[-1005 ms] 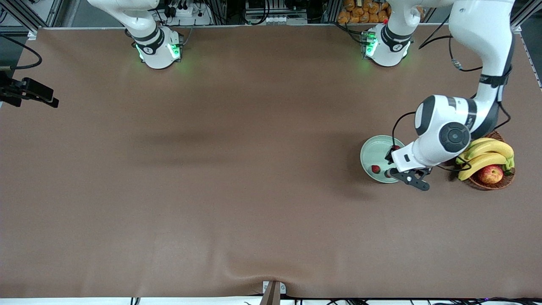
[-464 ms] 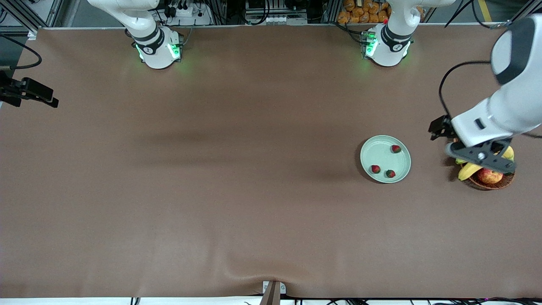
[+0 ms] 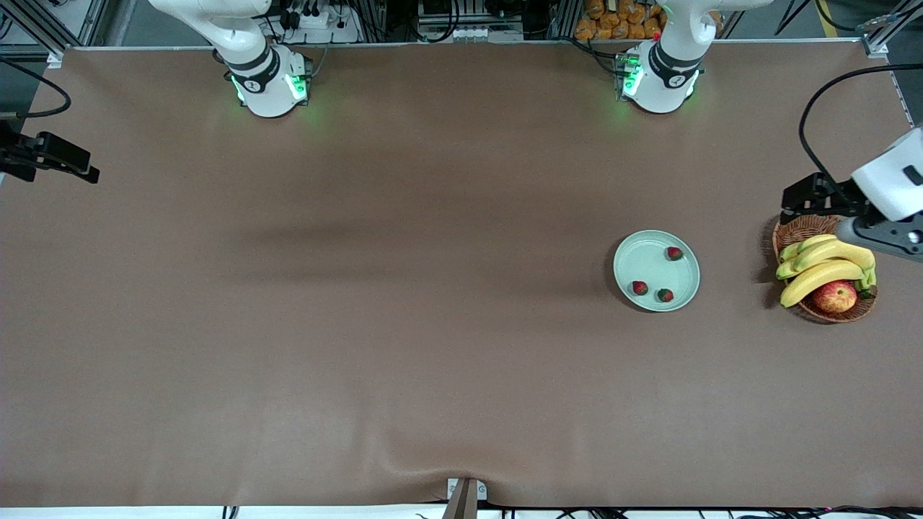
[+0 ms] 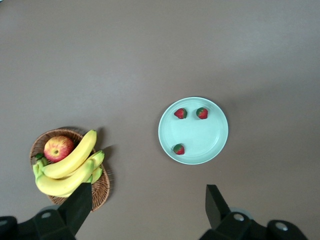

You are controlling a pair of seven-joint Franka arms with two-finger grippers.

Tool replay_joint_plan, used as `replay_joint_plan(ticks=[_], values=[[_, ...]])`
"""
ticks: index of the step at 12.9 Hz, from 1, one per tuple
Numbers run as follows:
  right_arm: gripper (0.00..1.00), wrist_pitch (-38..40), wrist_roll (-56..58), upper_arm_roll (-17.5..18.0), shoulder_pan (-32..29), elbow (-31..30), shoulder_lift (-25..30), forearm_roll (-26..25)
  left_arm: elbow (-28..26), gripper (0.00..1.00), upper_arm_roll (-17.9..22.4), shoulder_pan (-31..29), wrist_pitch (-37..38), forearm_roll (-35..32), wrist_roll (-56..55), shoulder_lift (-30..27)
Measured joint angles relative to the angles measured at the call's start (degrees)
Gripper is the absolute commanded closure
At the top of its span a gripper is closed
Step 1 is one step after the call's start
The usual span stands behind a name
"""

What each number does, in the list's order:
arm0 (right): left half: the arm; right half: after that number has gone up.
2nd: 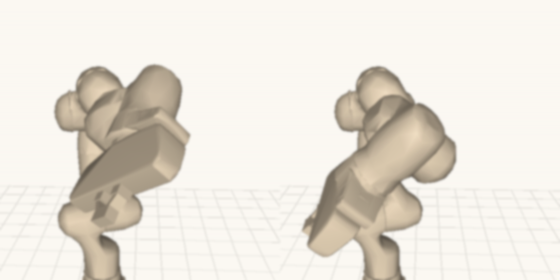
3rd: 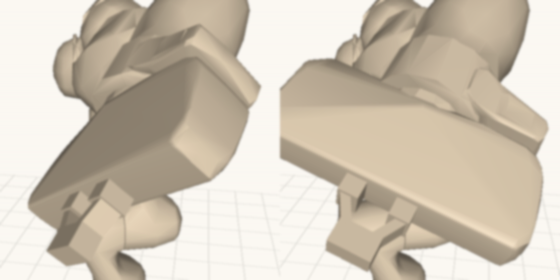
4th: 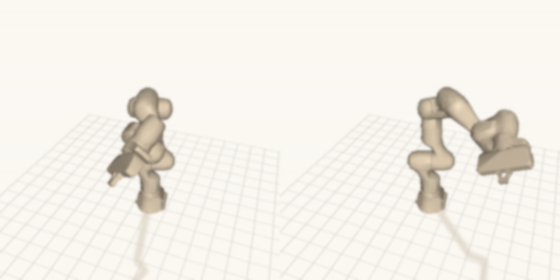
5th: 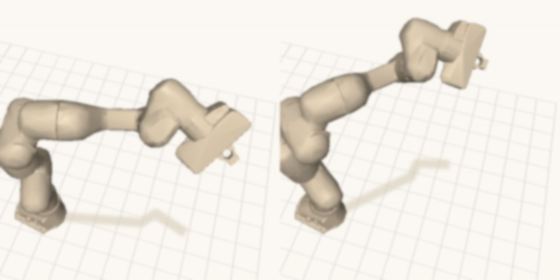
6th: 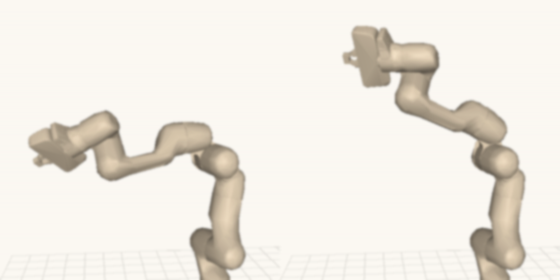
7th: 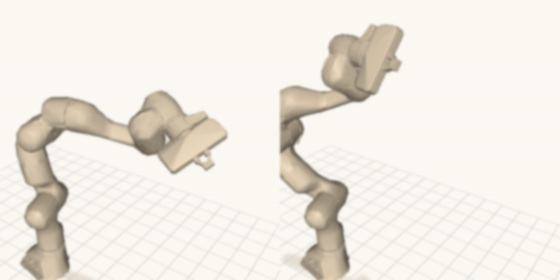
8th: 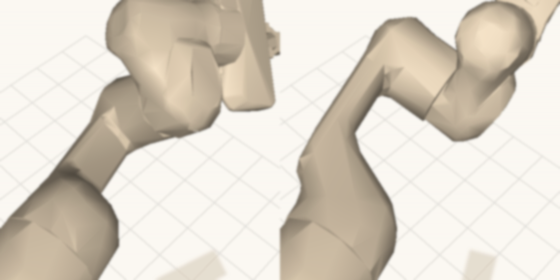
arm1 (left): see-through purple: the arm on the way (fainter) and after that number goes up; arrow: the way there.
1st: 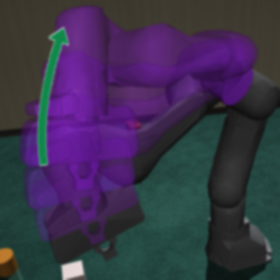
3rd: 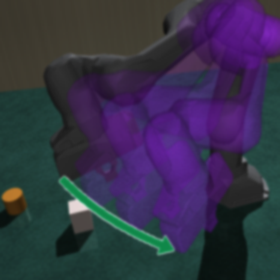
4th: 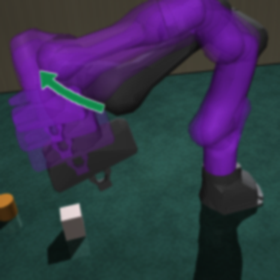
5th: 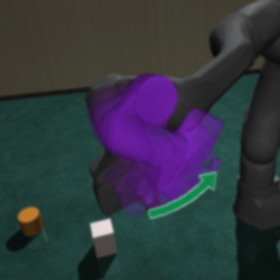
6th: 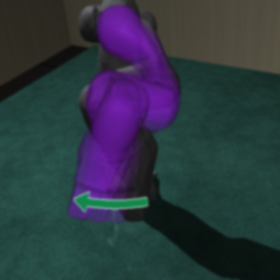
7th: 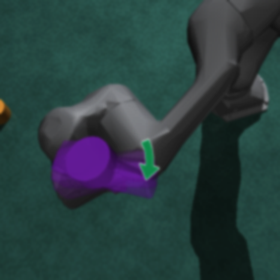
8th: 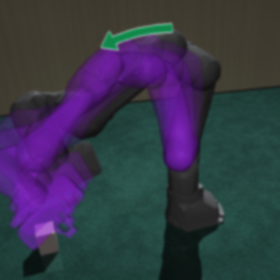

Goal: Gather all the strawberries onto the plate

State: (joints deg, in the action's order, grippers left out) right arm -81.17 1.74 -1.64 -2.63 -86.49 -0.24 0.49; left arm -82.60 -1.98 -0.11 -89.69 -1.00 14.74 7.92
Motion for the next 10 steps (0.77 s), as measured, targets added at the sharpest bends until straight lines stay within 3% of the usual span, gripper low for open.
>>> replay_joint_plan(ticks=[4, 10], values=[[0.0, -1.2, 0.0, 0.0, 0.0, 0.0, 0.0, 0.0, -1.0, 0.0, -0.6, 0.1, 0.9, 0.0, -12.3, -3.5], [0.0, -4.2, 0.0, 0.0, 0.0, 0.0, 0.0, 0.0, -3.2, 0.0, -0.6, -0.6, 2.0, 0.0, -15.8, -6.1]])
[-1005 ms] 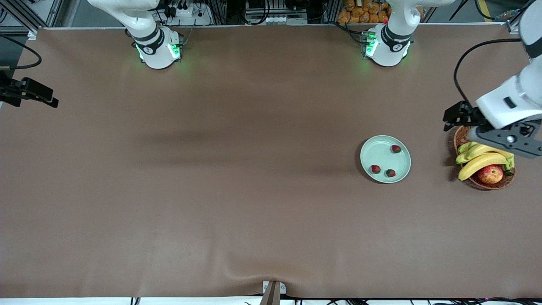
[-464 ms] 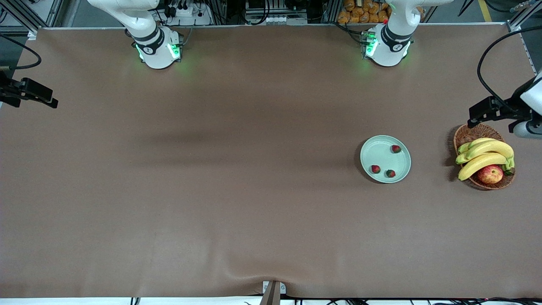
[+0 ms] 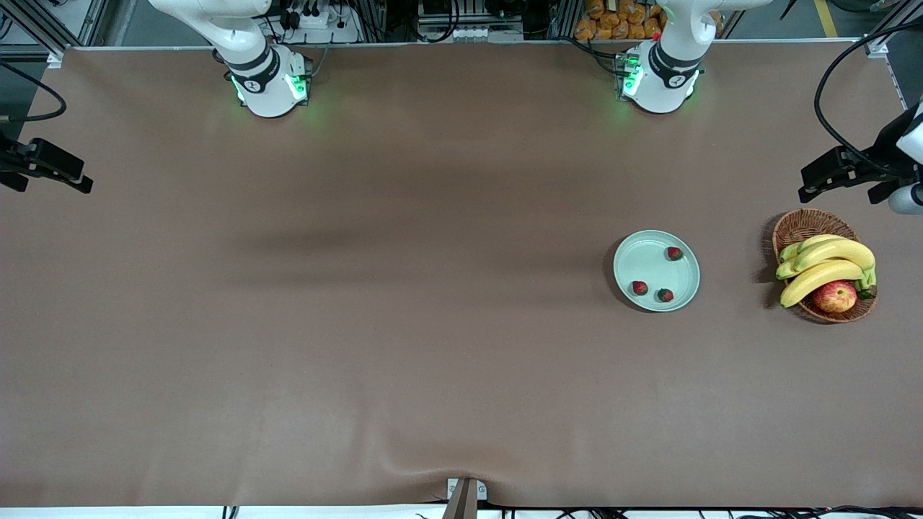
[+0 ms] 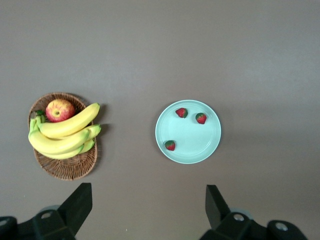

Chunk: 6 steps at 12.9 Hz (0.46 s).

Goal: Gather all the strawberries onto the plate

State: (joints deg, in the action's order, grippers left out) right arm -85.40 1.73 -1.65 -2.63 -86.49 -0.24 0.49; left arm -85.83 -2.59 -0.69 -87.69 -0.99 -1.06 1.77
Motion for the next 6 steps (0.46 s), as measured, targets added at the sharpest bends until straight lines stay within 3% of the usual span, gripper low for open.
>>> replay_joint_plan(ticks=[6], values=[[0.0, -0.5, 0.0, 0.0, 0.0, 0.0, -0.1, 0.0, -4.7, 0.0, -0.2, -0.4, 2.3, 0.0, -0.7, -5.0]])
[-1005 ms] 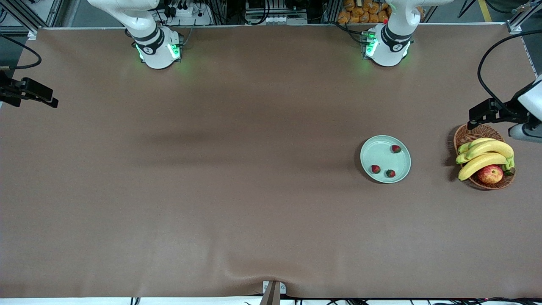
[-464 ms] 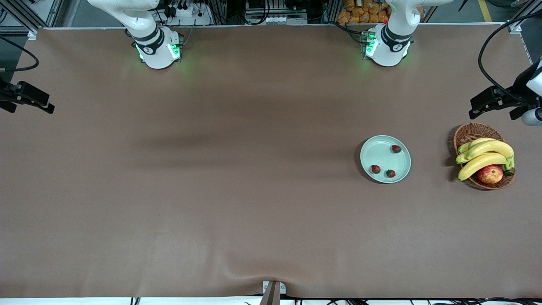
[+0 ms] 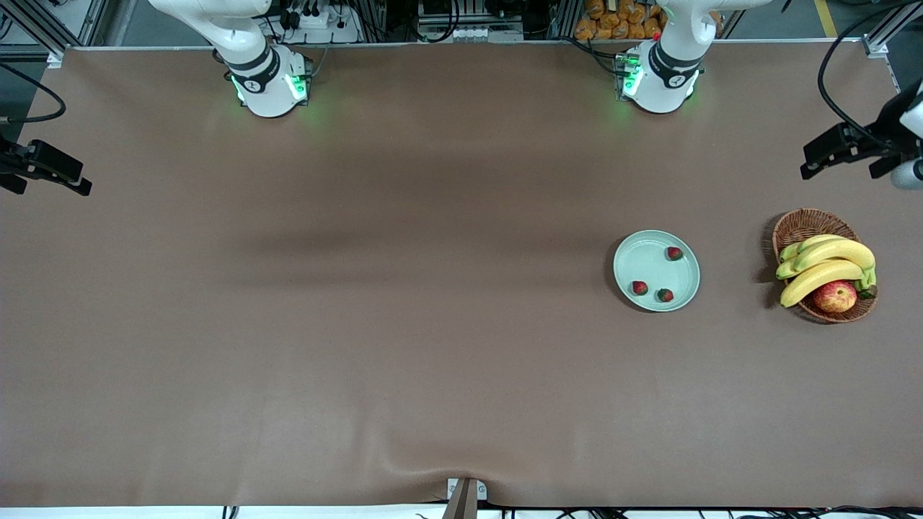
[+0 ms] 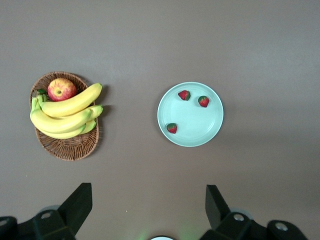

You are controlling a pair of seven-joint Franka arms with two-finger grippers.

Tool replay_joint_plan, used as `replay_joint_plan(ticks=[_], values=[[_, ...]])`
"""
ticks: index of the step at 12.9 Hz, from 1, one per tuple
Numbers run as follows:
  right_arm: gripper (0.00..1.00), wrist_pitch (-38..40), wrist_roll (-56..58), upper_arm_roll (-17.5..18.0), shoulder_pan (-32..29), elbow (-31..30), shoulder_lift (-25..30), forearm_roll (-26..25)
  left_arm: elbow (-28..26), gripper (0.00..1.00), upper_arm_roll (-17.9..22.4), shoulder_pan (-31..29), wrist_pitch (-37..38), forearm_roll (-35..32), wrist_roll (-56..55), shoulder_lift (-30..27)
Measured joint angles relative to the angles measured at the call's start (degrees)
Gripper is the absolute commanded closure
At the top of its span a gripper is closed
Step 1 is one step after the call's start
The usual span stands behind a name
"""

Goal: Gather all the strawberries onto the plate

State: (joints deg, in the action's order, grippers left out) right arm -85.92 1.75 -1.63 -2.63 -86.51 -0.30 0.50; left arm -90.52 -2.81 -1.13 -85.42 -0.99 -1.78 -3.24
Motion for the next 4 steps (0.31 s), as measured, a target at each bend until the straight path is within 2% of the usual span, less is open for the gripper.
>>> replay_joint_plan(ticks=[4], values=[[0.0, 0.0, 0.0, 0.0, 0.0, 0.0, 0.0, 0.0, -1.7, 0.0, -0.2, 1.0, 0.0, 0.0, -0.8, -1.7]])
